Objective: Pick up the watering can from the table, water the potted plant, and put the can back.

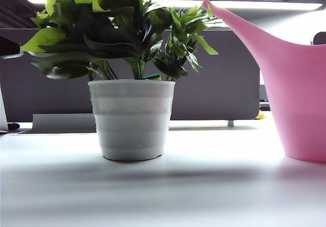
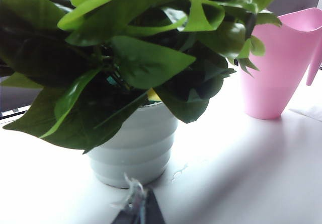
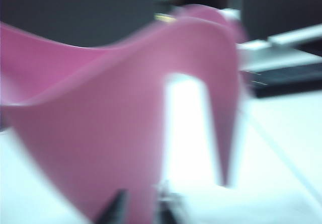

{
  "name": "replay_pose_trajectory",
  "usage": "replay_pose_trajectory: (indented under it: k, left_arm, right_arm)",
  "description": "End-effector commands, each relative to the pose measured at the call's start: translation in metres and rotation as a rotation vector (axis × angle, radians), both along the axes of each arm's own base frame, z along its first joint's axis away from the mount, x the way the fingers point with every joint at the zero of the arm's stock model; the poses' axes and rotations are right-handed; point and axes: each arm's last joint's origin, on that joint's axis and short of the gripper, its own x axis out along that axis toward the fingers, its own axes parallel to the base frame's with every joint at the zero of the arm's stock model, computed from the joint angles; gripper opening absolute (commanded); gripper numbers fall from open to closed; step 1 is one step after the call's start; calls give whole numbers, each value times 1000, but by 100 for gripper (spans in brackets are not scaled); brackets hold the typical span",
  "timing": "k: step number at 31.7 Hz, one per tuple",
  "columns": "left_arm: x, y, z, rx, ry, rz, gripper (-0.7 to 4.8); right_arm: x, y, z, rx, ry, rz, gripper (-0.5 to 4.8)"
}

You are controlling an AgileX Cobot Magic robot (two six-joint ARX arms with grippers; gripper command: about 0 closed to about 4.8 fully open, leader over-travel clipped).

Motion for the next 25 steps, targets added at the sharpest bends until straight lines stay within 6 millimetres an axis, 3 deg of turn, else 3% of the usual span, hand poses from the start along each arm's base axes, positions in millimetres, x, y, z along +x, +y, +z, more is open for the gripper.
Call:
replay_pose_trajectory:
  k: [1,9,15,18,25]
  left_arm:
    - [0,0,1,-7,-7,-7,-5]
    - [0,0,1,-7,-7,-7,-5]
    - [0,0,1,-8,-8,-7,-5]
    - [0,0,1,-7,-7,-7,-5]
    - [0,0,1,-7,-7,-7,-5]
  right_arm:
    - [-1,-5,2,11,-26,-171,479]
    - [-1,-5,8,-241,-49,-168,465]
    - [-2,-10,9,-260,-38,-288,462]
    - [-2,-14,10,-291,-39,-308,415]
    - [10,-22,8,-283,13,-239,417]
